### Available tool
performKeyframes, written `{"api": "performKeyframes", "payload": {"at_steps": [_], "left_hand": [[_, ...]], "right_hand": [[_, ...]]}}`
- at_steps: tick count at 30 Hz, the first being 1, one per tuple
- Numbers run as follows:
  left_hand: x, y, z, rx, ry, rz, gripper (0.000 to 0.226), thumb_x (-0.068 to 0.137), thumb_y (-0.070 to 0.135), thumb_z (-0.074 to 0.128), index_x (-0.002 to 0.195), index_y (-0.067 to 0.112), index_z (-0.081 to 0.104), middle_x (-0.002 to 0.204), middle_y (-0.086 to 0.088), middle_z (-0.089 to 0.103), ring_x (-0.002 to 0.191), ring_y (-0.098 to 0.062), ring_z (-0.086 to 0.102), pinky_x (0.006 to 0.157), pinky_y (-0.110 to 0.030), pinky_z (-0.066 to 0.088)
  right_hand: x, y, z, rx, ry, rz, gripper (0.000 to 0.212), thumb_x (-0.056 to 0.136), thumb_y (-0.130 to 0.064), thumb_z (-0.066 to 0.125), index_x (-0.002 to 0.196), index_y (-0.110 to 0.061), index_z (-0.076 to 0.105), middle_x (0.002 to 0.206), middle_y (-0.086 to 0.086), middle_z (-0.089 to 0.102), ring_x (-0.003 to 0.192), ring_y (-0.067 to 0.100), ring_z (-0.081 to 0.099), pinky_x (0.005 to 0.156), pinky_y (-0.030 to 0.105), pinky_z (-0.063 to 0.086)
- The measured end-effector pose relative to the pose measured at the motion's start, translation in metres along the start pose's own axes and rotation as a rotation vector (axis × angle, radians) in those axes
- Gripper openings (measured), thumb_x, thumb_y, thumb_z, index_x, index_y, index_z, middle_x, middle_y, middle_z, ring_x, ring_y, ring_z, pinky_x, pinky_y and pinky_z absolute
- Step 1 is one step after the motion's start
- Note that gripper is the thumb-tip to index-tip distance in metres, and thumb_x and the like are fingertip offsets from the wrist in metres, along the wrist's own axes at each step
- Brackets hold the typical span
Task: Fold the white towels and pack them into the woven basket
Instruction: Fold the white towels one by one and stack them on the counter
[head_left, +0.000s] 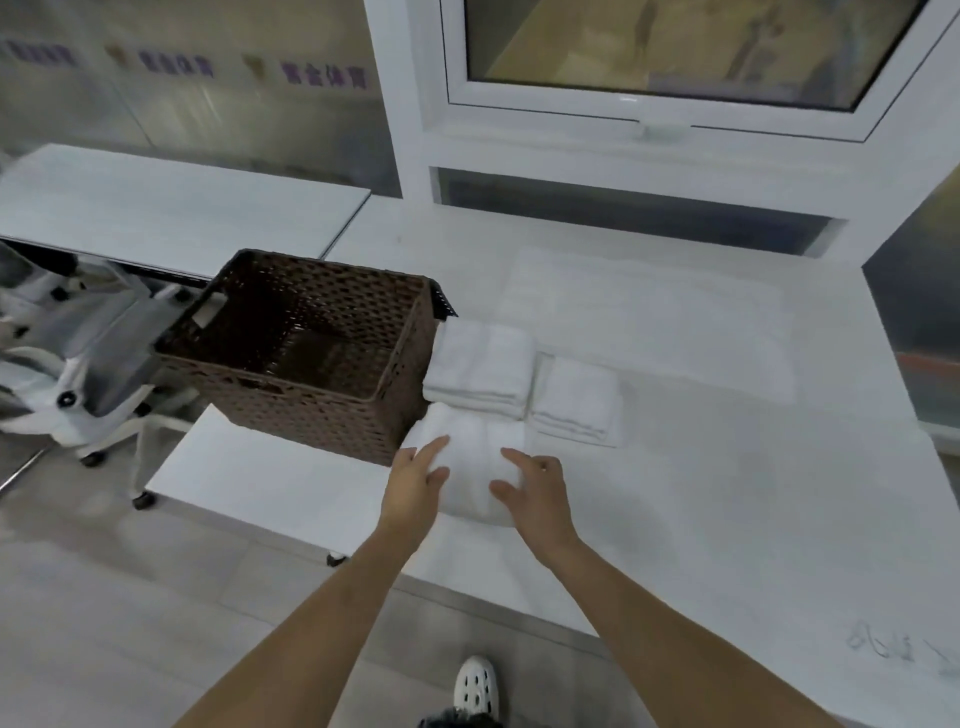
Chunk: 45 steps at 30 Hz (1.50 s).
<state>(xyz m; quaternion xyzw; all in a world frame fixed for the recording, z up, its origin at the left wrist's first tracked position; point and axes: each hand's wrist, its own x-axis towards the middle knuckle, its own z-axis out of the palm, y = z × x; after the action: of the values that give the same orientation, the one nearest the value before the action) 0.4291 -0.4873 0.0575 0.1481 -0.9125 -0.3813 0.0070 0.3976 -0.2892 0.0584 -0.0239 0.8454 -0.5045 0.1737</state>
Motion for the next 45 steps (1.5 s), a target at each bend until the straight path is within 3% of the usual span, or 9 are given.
{"api": "performKeyframes", "payload": {"at_steps": [5, 8, 11, 15, 26, 29, 33, 42, 45], "left_hand": [[0.030, -0.039, 0.009, 0.213, 0.019, 0.057, 0.051, 0.099, 0.006, 0.056, 0.145, 0.027, 0.051, 0.156, -0.012, 0.036, 0.140, -0.030, 0.039, 0.112, -0.044, 0.043], [0.034, -0.045, 0.024, 0.459, 0.018, 0.240, 0.059, 0.079, -0.009, 0.072, 0.134, 0.009, 0.063, 0.159, -0.020, 0.036, 0.149, -0.039, 0.028, 0.116, -0.050, 0.038], [0.035, -0.046, 0.037, 0.570, -0.001, 0.365, 0.048, 0.091, 0.004, 0.062, 0.139, 0.000, 0.056, 0.155, -0.023, 0.042, 0.155, -0.031, 0.007, 0.122, -0.048, 0.014], [0.033, -0.060, 0.043, 0.645, -0.094, 0.316, 0.064, 0.106, 0.053, 0.020, 0.162, 0.020, 0.016, 0.167, -0.021, 0.007, 0.156, -0.032, 0.002, 0.124, -0.049, 0.006], [0.037, -0.081, 0.050, 0.603, -0.130, 0.298, 0.063, 0.106, 0.051, 0.023, 0.163, 0.029, 0.006, 0.169, -0.017, -0.005, 0.156, -0.031, -0.003, 0.124, -0.050, 0.006], [0.038, -0.078, 0.047, 0.618, -0.157, 0.271, 0.063, 0.105, 0.054, 0.015, 0.162, 0.033, 0.000, 0.168, -0.014, -0.013, 0.156, -0.029, -0.010, 0.124, -0.048, -0.001], [0.036, -0.063, 0.039, 0.641, -0.206, 0.237, 0.063, 0.103, 0.058, 0.007, 0.160, 0.036, -0.007, 0.167, -0.011, -0.021, 0.154, -0.026, -0.020, 0.124, -0.046, -0.007], [0.020, 0.015, 0.052, 0.672, -0.205, 0.293, 0.061, 0.104, 0.044, 0.015, 0.155, 0.020, 0.039, 0.164, -0.016, 0.027, 0.153, -0.037, 0.019, 0.124, -0.053, 0.020], [0.027, 0.060, 0.081, 0.590, -0.245, 0.380, 0.055, 0.107, 0.041, 0.022, 0.159, 0.022, 0.028, 0.168, -0.010, 0.019, 0.156, -0.032, 0.011, 0.126, -0.048, 0.012]], "right_hand": [[0.023, 0.006, 0.031, -0.156, -0.028, -0.009, 0.046, 0.101, -0.032, 0.063, 0.145, -0.031, 0.050, 0.139, 0.001, 0.033, 0.093, 0.003, 0.055, 0.084, 0.002, 0.040], [0.029, 0.027, 0.038, -0.381, -0.053, -0.040, 0.048, 0.103, -0.041, 0.056, 0.149, -0.028, 0.048, 0.155, 0.008, 0.028, 0.114, 0.022, 0.059, 0.107, 0.032, 0.047], [0.032, 0.037, 0.034, -0.600, -0.046, -0.128, 0.059, 0.101, -0.057, 0.042, 0.153, -0.029, 0.044, 0.169, 0.007, 0.019, 0.150, 0.030, 0.030, 0.119, 0.043, 0.035], [0.037, 0.049, 0.031, -0.688, -0.166, -0.232, 0.085, 0.095, -0.076, 0.009, 0.161, -0.027, 0.027, 0.171, -0.003, 0.007, 0.158, 0.022, 0.011, 0.125, 0.043, 0.026], [0.044, 0.057, 0.043, -0.736, -0.213, -0.182, 0.093, 0.085, -0.083, -0.009, 0.162, -0.036, 0.013, 0.170, -0.013, -0.005, 0.158, 0.016, 0.008, 0.124, 0.032, 0.021], [0.044, 0.050, 0.039, -0.752, -0.242, -0.152, 0.088, 0.087, -0.080, -0.003, 0.162, -0.037, 0.013, 0.171, -0.012, -0.003, 0.158, 0.018, 0.007, 0.126, 0.035, 0.020], [0.039, 0.035, 0.026, -0.787, -0.241, -0.172, 0.065, 0.104, -0.062, 0.029, 0.161, -0.032, 0.022, 0.172, -0.007, 0.007, 0.159, 0.022, 0.007, 0.126, 0.043, 0.022], [-0.002, 0.049, -0.069, -0.646, 0.105, -0.088, 0.050, 0.105, -0.035, 0.051, 0.153, -0.023, 0.046, 0.162, 0.005, 0.038, 0.150, 0.026, 0.034, 0.119, 0.044, 0.035], [-0.003, 0.058, -0.113, -0.661, 0.190, -0.042, 0.049, 0.105, -0.034, 0.052, 0.152, -0.023, 0.046, 0.160, 0.005, 0.041, 0.149, 0.025, 0.035, 0.117, 0.040, 0.035]]}}
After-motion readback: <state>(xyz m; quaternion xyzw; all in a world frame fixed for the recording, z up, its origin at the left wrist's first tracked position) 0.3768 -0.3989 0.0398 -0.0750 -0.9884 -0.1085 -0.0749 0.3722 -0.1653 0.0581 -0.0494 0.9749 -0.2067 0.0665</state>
